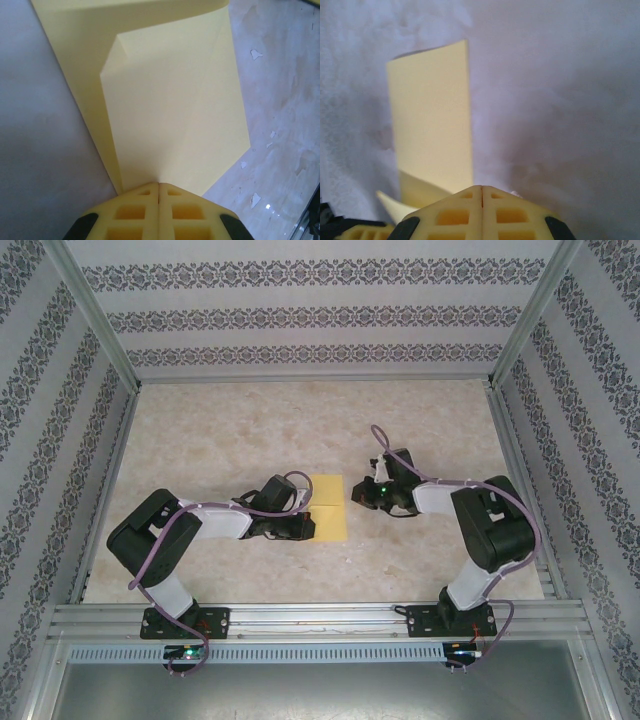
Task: Fold a paper plane with a square sheet of paper (fold left side to right side)
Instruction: Fold the triangle a second time at the center of the table.
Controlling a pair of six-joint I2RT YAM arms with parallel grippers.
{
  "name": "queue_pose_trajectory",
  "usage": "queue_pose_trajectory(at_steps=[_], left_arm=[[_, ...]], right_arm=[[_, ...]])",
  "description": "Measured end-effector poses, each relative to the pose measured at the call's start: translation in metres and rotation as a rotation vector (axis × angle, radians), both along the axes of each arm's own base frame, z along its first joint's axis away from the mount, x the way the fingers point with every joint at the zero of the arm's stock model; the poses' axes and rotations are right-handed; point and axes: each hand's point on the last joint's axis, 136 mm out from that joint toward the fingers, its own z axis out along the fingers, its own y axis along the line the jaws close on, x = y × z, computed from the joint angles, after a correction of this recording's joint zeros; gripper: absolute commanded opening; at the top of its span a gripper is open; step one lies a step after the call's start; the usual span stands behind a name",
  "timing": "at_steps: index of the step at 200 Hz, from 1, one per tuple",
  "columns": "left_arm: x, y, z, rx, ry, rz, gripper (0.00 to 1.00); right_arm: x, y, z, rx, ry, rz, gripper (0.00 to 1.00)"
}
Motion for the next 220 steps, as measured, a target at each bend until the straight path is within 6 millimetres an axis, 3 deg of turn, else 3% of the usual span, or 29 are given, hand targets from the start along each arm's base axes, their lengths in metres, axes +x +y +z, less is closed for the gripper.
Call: queue_pose_trajectory(at_steps=[39,78,102,146,220], left_arm=[[0.0,0.0,0.0,-0.003,0.003,0.006,0.01],[0.0,0.0,0.0,-0.003,0.005,0.008,0.01],[0.0,0.0,0.0,-0.003,0.005,0.008,0.01],[0.0,0.0,0.0,-0.005,0.005,0.008,0.02],[-0.005,0.004,0.005,0.007,0.019,0.013,0.05]], right_arm=[[-0.012,0.02,0.03,0.045,-0.068,0.042,0.0],[-0.04,0.059,0.023,0.069,-0.03,0.13,0.0],[-0.045,0.069,0.01,0.064,0.01,0.145,0.0],[-0.041,0.069,-0.008,0.039,0.048,0.131,0.0],[-0.037,0.055,-0.017,0.001,0.073,0.094,0.0]])
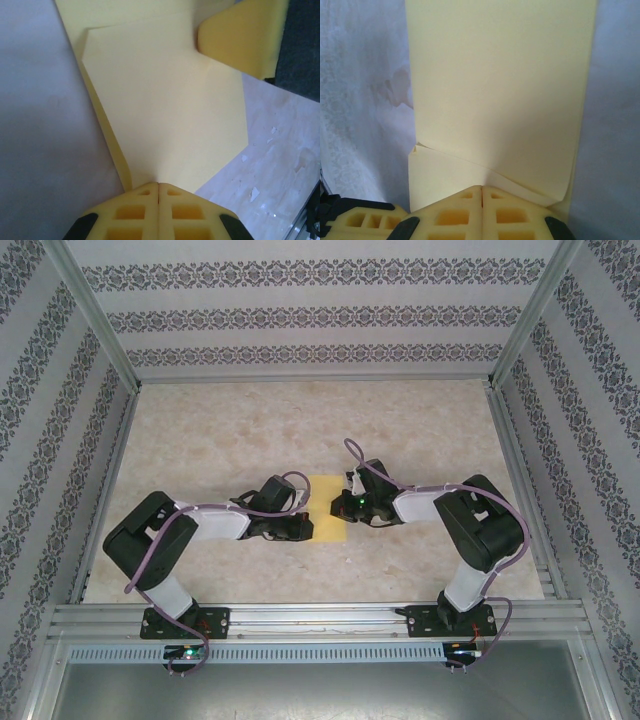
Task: Fold a paper plane with a square sheet of paper (fold left side to right side)
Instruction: Fold the triangle a second time at the center of the table.
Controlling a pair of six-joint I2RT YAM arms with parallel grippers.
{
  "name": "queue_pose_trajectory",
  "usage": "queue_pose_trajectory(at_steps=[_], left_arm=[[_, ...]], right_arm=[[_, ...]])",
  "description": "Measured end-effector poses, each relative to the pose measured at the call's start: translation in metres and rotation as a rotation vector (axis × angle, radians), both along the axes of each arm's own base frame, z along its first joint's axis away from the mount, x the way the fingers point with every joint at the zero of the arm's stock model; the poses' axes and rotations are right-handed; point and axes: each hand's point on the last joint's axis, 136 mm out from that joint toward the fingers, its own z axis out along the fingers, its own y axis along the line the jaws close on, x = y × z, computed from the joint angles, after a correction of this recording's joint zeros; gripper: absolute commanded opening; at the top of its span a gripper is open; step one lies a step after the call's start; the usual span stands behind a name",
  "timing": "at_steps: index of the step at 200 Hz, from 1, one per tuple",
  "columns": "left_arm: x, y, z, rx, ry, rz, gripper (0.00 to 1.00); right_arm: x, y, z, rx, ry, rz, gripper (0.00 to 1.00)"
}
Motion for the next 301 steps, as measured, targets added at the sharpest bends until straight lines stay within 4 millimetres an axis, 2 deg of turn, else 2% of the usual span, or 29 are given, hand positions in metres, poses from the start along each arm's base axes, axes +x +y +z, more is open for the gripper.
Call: queue_pose_trajectory(at_steps=[44,96,165,237,301], left_arm=[[0.001,-0.001,0.017,-0.017,-0.017,-0.001,0.05],[0.009,-0.018,0.034,-0.088,-0.007,-0.016,0.03],[0.018,-0.033,0.021,-0.103,0.045,-0.035,0.03],[0.019,-0.032,0.008,-0.076,0.06,-0.029,0.03],[0.019,-0.03,0.005,-0.065,0.058,-0.026,0.03]], right_arm=[[0.0,0.0,0.0,-0.001,-0.001,0.003,0.0],[0.0,0.0,0.0,0.008,0.005,0.005,0.0],[0.001,0.004,-0.001,0.024,0.015,0.013,0.0],[0.001,0.004,-0.001,0.024,0.015,0.014,0.0],[0.002,0.005,-0.001,0.024,0.016,0.017,0.0]])
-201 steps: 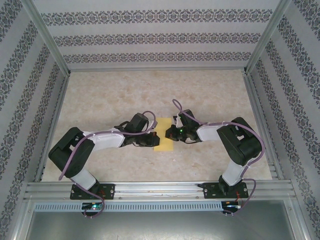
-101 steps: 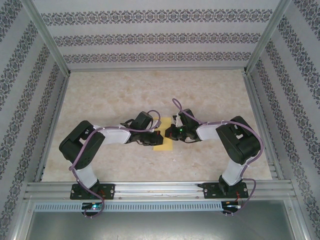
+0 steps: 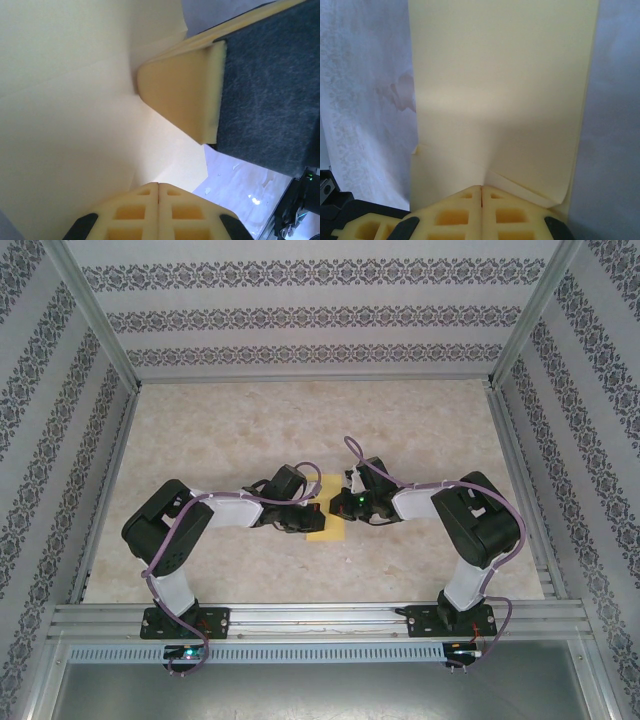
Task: Fold a paper plane with a square sheet of paper (fold left side to right side)
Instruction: Fold the triangle a second time at the center of the table.
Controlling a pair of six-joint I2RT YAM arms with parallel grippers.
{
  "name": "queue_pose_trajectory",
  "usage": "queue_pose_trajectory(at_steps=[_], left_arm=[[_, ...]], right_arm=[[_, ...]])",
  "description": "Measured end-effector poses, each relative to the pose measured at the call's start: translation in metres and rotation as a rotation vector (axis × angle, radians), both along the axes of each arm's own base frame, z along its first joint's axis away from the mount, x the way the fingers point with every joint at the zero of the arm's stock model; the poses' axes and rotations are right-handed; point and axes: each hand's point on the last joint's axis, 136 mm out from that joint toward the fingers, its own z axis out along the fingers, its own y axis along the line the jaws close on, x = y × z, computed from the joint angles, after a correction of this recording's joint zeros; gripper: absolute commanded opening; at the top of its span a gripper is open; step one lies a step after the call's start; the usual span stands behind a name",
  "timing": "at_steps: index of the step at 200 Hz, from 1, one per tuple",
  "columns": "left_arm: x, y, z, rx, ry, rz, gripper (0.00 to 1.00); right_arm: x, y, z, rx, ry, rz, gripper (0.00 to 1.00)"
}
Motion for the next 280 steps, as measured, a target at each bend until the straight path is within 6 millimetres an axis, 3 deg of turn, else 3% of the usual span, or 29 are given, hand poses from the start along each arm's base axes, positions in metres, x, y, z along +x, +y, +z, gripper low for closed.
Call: queue_pose_trajectory(at_steps=[66,280], left_arm=[[-0.007,0.005,-0.008,0.009,0.012,0.0,0.03],[-0.035,0.031,-0.003,0.022,0.001,0.006,0.02]], right_arm=[[0.001,-0.002,0.0,-0.008,0.005,0.0,0.0],[0.001,-0.006,-0.001,-0.009,0.015,0.028,0.0]])
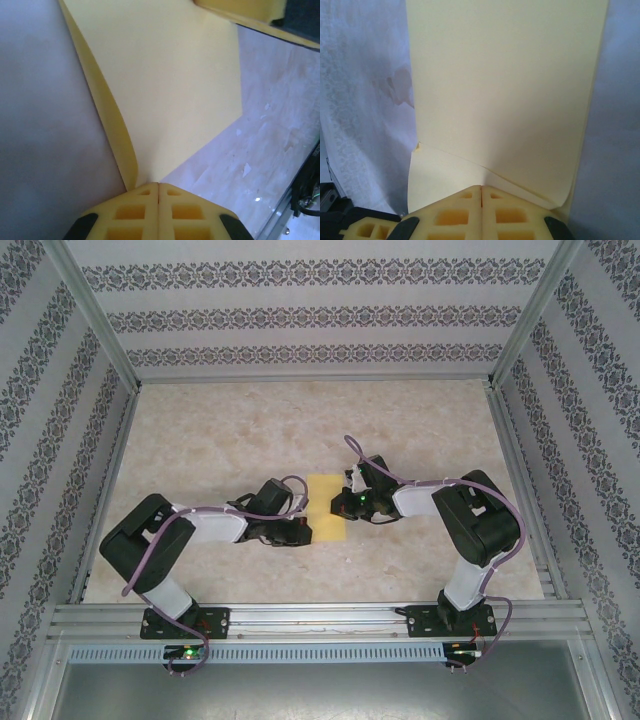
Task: Fold a paper plane with a square sheet of paper (fold left side to right side)
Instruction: Fold the triangle a second time at the center of the table.
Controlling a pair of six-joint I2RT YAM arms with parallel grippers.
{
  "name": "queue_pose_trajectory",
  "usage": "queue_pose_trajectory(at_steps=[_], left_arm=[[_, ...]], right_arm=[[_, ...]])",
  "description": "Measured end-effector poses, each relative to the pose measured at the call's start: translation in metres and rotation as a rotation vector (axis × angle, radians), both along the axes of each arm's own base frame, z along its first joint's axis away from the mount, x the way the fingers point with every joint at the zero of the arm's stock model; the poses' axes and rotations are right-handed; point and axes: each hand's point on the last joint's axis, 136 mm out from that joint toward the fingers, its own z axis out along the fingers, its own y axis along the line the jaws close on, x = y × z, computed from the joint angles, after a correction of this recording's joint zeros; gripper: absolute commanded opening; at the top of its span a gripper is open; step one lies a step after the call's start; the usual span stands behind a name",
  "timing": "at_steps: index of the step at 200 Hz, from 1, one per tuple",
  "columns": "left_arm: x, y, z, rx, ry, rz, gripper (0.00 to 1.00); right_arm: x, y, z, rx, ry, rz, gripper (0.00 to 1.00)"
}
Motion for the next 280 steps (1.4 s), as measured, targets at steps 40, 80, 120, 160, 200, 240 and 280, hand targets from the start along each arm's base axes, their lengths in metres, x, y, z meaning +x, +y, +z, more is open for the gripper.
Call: queue_pose_trajectory(at_steps=[40,80,120,160,200,240,280], left_arm=[[0.012,0.0,0.024,-0.039,-0.037,0.019,0.0],[0.032,-0.015,0.037,-0.068,-0.06,0.009,0.0],[0.044,-0.027,0.028,-0.066,-0.044,-0.015,0.0],[0.047,-0.032,0.016,-0.055,-0.017,-0.028,0.0],[0.049,-0.034,0.008,-0.046,-0.013,-0.041,0.0],[0.049,-0.03,-0.001,-0.013,-0.017,-0.047,0.0],[0.049,-0.028,-0.004,0.01,-0.026,-0.061,0.0]], right_arm=[[0.0,0.0,0.0,0.0,0.0,0.0,0.0],[0.0,0.0,0.0,0.0,0.0,0.0,0.0],[0.0,0.0,0.0,-0.001,0.002,0.0,0.0],[0.0,0.001,0.0,0.0,0.005,0.001,0.0],[0.0,0.001,0.0,-0.001,0.011,0.003,0.0],[0.0,0.001,0.0,-0.001,0.011,0.003,0.0],[0.0,0.001,0.0,-0.002,0.008,0.005,0.0]])
